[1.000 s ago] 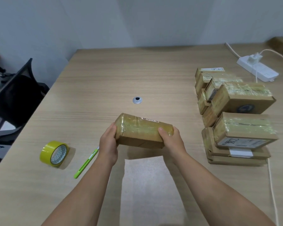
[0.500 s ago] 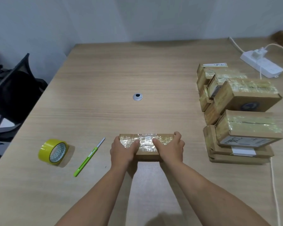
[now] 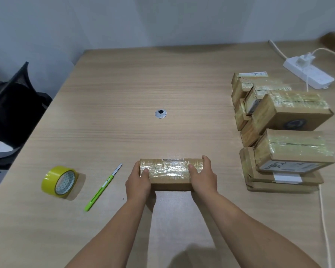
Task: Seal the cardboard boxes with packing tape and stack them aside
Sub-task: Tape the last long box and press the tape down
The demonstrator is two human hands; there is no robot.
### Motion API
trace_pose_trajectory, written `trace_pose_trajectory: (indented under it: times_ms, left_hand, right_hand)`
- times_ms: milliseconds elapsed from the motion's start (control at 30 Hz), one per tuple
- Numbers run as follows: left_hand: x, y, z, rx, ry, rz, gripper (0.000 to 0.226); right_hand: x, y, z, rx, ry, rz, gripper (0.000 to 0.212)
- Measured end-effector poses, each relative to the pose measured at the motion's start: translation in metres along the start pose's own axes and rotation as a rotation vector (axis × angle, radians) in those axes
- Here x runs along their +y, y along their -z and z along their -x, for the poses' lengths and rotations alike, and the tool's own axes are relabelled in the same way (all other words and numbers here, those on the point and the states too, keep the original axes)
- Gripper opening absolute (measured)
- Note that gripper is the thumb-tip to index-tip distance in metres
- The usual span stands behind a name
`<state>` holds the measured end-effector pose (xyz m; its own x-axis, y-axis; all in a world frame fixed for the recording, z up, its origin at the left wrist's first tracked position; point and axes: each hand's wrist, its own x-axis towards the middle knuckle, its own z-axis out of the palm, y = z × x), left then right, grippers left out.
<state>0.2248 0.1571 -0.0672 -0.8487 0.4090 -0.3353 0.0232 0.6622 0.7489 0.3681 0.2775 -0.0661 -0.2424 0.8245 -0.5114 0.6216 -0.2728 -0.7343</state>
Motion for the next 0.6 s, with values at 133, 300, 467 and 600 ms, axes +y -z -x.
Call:
trace_pose_trajectory:
  times_ms: [133,300,467,600]
  left_hand:
    - [0.006,0.001,-0.004,0.033,0.121,0.137,0.042]
    - [0.014,0.004,-0.01,0.04,0.198,0.077,0.039]
    - [0.029,-0.009,0.001,-0.018,0.138,-0.142,0.094]
    - [0.027,-0.021,0.01,0.023,0.128,-0.235,0.11]
  right_hand:
    - [0.001,0.008,-0.002,-0.021,0.008,-0.012,0.045]
    - [-0.005,0.007,-0.002,-0.033,-0.013,0.016,0.052]
    - [-0.009,-0.004,0.001,-0.014,-0.02,0.177,0.098]
    - [-0.011,-0.016,0.003,0.068,-0.05,0.283,0.107]
